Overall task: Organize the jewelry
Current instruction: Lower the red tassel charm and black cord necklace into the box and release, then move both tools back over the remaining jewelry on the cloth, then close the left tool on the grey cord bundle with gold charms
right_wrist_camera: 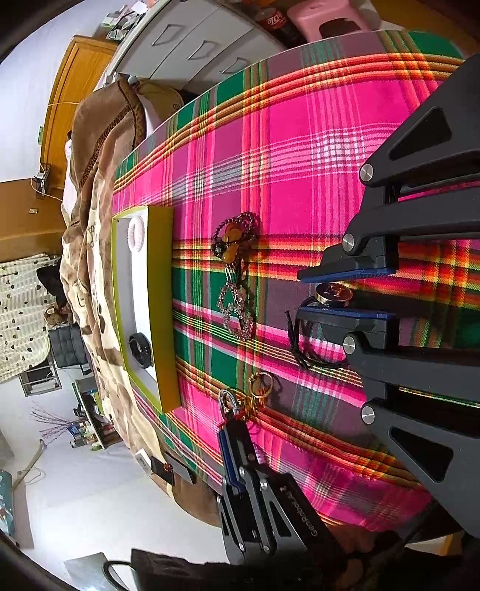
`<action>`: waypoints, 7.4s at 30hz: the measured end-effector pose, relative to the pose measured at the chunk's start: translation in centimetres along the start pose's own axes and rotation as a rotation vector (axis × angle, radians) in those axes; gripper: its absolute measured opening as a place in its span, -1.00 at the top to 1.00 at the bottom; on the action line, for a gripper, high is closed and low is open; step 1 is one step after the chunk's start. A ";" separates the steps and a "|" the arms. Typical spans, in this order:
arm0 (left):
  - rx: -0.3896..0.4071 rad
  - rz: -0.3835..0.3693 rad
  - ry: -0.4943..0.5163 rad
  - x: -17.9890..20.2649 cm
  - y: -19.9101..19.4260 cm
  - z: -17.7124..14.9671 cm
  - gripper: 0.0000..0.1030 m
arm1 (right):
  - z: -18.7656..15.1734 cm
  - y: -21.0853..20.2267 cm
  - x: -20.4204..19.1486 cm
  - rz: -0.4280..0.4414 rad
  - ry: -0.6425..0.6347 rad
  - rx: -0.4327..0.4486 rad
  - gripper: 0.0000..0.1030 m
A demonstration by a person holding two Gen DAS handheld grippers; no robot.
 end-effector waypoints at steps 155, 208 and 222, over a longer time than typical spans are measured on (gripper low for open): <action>0.228 0.009 -0.242 -2.4 -8.4 -4.9 0.67 | -0.7 -6.2 -0.2 0.028 -0.010 0.181 0.47; 0.006 -0.090 -0.377 -7.6 2.5 -0.7 0.39 | 1.4 1.1 -2.7 0.071 -0.047 0.055 0.47; -0.077 -0.024 -0.259 -6.3 3.7 -0.9 0.80 | 1.8 1.9 -3.5 0.085 -0.061 0.053 0.47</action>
Point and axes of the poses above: each gripper's, at about its wrist camera, not at the fingertips, and y roughly the way its jaws point, x to its right, z to its top, the point moved 3 cm from there along y, roughly the way its jaws point, and after that the axes turned 8 degrees about -z, right-handed, at the moved point
